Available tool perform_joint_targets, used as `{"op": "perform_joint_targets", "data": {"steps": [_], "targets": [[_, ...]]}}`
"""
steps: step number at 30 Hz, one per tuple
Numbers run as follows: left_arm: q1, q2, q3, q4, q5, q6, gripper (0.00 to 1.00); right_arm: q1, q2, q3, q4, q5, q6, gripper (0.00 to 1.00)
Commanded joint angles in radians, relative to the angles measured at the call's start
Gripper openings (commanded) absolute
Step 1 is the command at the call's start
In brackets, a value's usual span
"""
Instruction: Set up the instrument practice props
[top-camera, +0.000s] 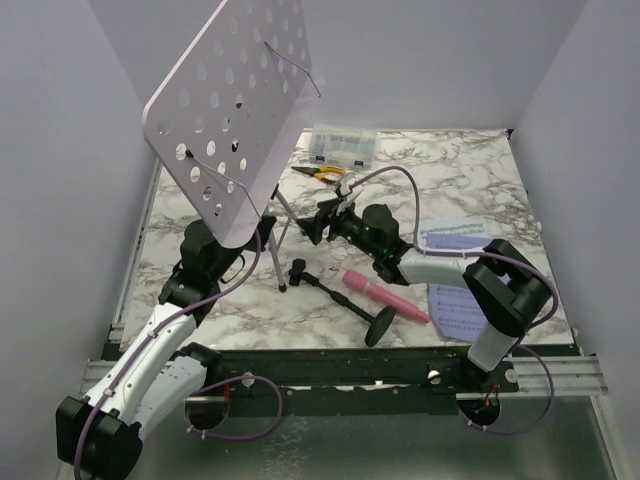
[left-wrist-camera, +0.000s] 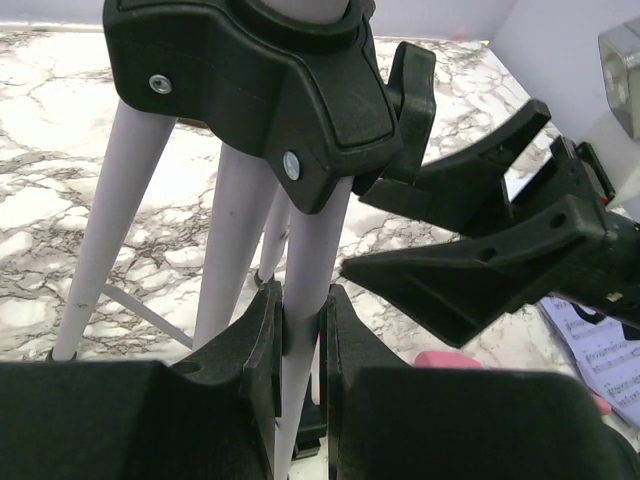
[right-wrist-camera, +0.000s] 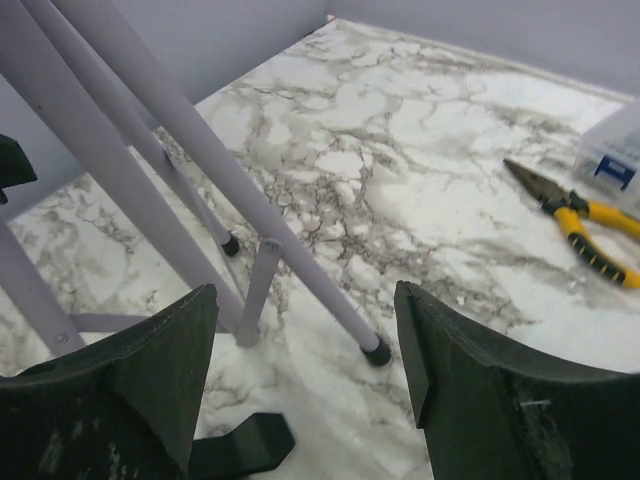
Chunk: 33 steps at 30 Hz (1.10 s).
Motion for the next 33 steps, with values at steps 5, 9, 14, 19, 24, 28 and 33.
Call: {"op": "perform_joint_targets", "data": {"steps": [5,9,14,19,24,28,33], "targets": [[0.005,0.016,-0.009,-0.081,0.039,-0.038,0.00,0.011,0.161,0.226,0.002,-0.053,-0.291,0.77],[0.005,0.019,-0.007,-0.103,0.058,-0.038,0.00,0.011,0.238,0.328,0.006,-0.071,-0.315,0.73],[0.006,0.030,0.019,-0.161,0.113,0.008,0.00,0.017,0.310,0.412,0.013,0.095,-0.387,0.57],[0.010,0.052,0.061,-0.225,0.212,0.071,0.00,0.017,0.326,0.379,0.138,0.242,-0.502,0.47],[0.029,0.066,0.086,-0.332,0.222,0.073,0.00,0.017,0.303,0.347,0.152,0.289,-0.593,0.15],[0.047,0.085,0.108,-0.437,0.237,0.080,0.00,0.017,0.257,0.278,0.180,0.362,-0.671,0.00],[0.063,0.062,0.151,-0.491,0.245,0.060,0.00,0.016,0.194,0.204,0.165,0.430,-0.734,0.00]]}}
